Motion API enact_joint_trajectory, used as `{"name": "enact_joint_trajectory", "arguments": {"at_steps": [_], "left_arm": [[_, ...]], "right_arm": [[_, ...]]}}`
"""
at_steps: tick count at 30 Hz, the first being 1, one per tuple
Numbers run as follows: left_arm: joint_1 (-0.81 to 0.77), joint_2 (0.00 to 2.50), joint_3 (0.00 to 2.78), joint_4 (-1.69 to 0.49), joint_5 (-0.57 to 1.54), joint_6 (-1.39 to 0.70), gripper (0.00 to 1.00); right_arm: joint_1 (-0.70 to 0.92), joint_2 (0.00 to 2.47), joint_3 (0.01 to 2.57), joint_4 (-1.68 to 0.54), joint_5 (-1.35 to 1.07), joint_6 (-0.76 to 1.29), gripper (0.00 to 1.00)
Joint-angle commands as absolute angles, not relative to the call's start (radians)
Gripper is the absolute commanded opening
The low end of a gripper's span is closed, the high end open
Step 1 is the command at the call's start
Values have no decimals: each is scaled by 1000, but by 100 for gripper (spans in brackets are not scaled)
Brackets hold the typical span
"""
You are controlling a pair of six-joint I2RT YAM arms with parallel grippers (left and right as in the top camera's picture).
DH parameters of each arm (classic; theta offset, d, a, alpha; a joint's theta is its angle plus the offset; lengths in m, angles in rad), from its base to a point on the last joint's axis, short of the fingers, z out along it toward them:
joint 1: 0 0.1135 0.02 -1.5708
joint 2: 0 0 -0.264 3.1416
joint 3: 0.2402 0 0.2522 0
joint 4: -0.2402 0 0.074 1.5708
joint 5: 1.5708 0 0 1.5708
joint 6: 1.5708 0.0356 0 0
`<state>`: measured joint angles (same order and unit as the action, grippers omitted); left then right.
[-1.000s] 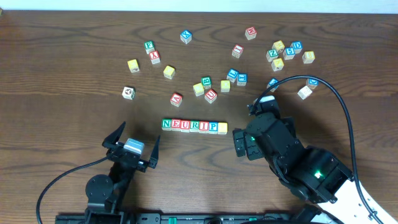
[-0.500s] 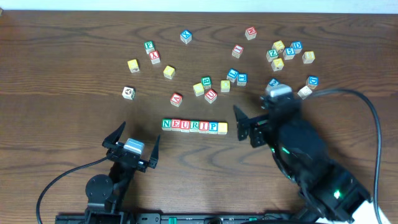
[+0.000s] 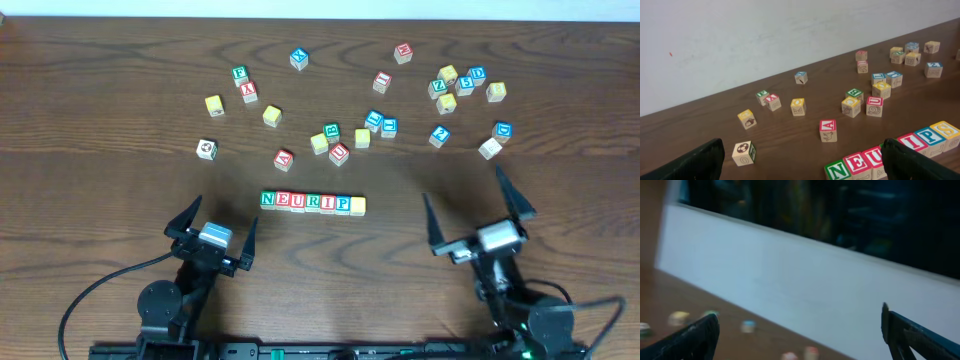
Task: Spell out NEURIPS
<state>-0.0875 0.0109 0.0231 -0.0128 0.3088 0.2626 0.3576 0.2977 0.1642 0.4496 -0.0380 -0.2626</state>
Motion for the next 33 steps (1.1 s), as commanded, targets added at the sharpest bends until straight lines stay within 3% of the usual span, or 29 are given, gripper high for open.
{"name": "enact_joint_trajectory", "arguments": {"at_steps": [1, 6, 11, 19, 33], "left_arm": [[-86, 4, 4, -45, 314, 261, 98], [-86, 4, 4, -45, 314, 261, 98], [-86, 4, 4, -45, 314, 261, 98], [-86, 4, 4, -45, 314, 261, 98], [-86, 4, 4, -45, 314, 261, 98]], "right_arm": [[256, 170, 109, 447, -85, -311, 99], [169, 6, 62, 311, -85, -311, 99], [146, 5, 38, 202, -84, -278, 99], [142, 5, 6, -81, 44, -25, 99], [142, 6, 6, -73, 32, -41, 99]]}}
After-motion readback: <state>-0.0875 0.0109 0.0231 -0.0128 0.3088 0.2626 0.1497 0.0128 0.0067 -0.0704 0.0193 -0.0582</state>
